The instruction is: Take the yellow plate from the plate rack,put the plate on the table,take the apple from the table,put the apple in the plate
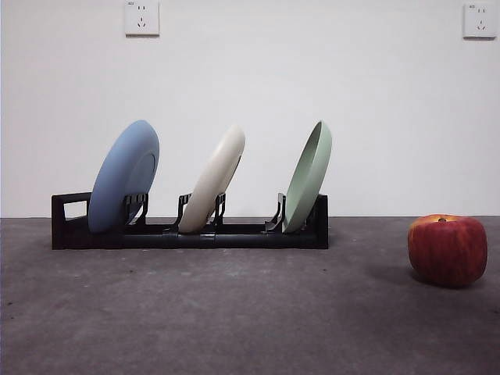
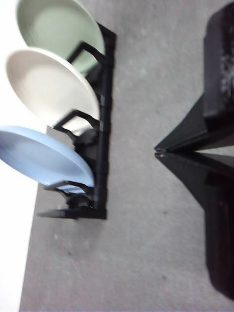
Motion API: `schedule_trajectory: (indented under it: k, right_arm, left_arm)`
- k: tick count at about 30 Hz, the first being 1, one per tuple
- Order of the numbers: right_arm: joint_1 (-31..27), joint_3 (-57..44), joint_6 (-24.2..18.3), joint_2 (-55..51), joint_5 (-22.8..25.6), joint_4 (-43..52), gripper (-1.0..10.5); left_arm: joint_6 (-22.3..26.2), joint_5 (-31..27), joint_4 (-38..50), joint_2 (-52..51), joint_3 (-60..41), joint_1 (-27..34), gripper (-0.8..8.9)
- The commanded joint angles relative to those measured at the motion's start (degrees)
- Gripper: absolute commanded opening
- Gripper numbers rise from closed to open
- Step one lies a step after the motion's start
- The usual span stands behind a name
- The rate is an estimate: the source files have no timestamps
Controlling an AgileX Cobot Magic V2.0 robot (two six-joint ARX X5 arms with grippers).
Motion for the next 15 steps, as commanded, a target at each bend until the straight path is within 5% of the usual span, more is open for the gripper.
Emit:
schedule_trajectory:
  k: [1,9,15]
  right_arm:
    - [0.0,3.7,4.3,0.3,-0.5,0.2,-0.1]
    - [0.0,18.7,6.8,6.9,-2.7,-10.9,-0.1]
    - [0.0,33.9,-1.2,15.8,-6.7,-25.9,-0.1]
  left_arm:
    - [-1.6,0.3,-2.1,0.7,3.7,0.2,-0.06]
    - [-1.6,7.3,-9.9,6.1,17.6,0.2,-0.06]
    - [-0.2,12.5,-18.7,13.0,29.7,0.2,-0.06]
